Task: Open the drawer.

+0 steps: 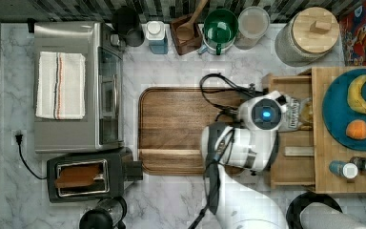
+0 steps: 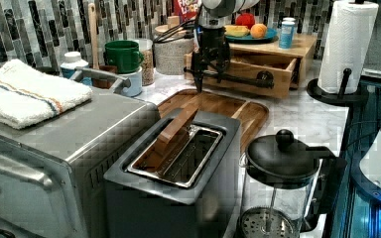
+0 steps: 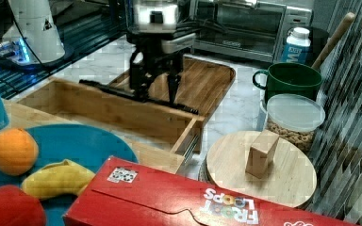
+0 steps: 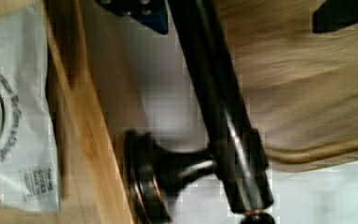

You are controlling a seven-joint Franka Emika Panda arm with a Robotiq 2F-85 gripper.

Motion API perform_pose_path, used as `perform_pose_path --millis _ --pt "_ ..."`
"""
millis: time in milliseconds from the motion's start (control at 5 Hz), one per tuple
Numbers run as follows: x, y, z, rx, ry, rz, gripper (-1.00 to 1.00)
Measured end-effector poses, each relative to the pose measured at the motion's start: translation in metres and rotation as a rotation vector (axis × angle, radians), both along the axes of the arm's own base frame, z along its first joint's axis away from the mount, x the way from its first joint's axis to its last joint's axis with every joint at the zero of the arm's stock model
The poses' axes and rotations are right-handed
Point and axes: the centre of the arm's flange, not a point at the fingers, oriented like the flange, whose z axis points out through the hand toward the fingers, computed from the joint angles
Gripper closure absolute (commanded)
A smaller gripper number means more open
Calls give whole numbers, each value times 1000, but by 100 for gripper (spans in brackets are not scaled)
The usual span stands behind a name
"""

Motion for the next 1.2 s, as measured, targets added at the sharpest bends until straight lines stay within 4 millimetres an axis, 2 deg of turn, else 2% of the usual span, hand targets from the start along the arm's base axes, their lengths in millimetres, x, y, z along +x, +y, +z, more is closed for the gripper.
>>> perform_pose_path --millis 200,400,600,1200 --pt "1 47 -1 9 9 65 -100" --pt "-1 73 -3 11 23 118 -100" --pt "-2 63 -1 35 13 64 -100" --pt "-1 62 0 41 7 59 -100"
